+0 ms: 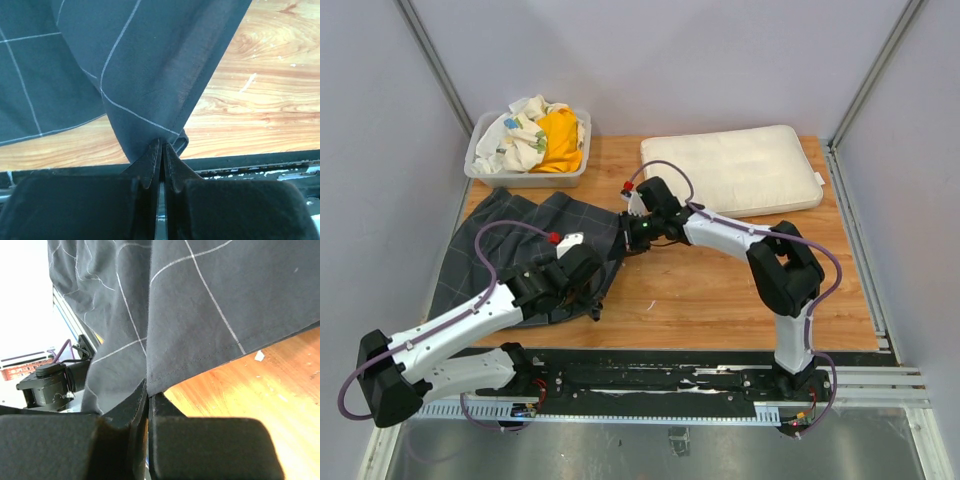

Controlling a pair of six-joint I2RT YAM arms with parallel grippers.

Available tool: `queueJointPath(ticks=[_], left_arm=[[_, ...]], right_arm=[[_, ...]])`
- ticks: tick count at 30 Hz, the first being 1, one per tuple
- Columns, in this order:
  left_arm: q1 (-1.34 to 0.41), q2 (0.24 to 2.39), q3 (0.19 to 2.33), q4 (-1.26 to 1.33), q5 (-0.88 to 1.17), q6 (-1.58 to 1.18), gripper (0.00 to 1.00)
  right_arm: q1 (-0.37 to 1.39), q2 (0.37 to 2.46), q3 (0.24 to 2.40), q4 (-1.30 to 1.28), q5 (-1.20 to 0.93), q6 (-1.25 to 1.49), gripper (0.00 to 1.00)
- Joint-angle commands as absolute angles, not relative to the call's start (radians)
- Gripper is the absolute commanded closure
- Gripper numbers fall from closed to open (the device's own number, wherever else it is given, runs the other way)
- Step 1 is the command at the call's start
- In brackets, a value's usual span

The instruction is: Put the pillow into the pillowcase

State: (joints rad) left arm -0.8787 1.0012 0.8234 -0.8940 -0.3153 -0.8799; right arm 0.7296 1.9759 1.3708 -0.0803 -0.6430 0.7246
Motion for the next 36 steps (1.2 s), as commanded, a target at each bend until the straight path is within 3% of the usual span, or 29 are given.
queueJointPath(ticks=[1, 5, 13, 23, 36], left_arm=[[-0.885, 0.997, 0.787, -0.836, -0.283, -0.874, 0.91], [-0.885, 1.012, 0.780, -0.779, -0.268, -0.859, 0.67], [-0.885, 1.059, 0.795, -0.665, -0.289, -0.844, 0.53], [-0.896, 1.197, 0.827, -0.552, -0.313, -0.884, 0.49], [-1.035, 1.380, 0.916, -0.501, -0.453, -0.995, 0.39]], right_arm=[[0.699, 1.902, 1.452, -0.239, -0.511, 0.576, 0.99], [0.699, 1.900, 1.510, -0.305, -0.470, 0.528, 0.99], [0.699, 1.902, 1.559, -0.366, -0.450, 0.510, 0.99], [0.698, 1.914, 1.584, -0.393, -0.433, 0.501, 0.99], [0.685, 1.930, 1.579, -0.397, -0.436, 0.499, 0.99]])
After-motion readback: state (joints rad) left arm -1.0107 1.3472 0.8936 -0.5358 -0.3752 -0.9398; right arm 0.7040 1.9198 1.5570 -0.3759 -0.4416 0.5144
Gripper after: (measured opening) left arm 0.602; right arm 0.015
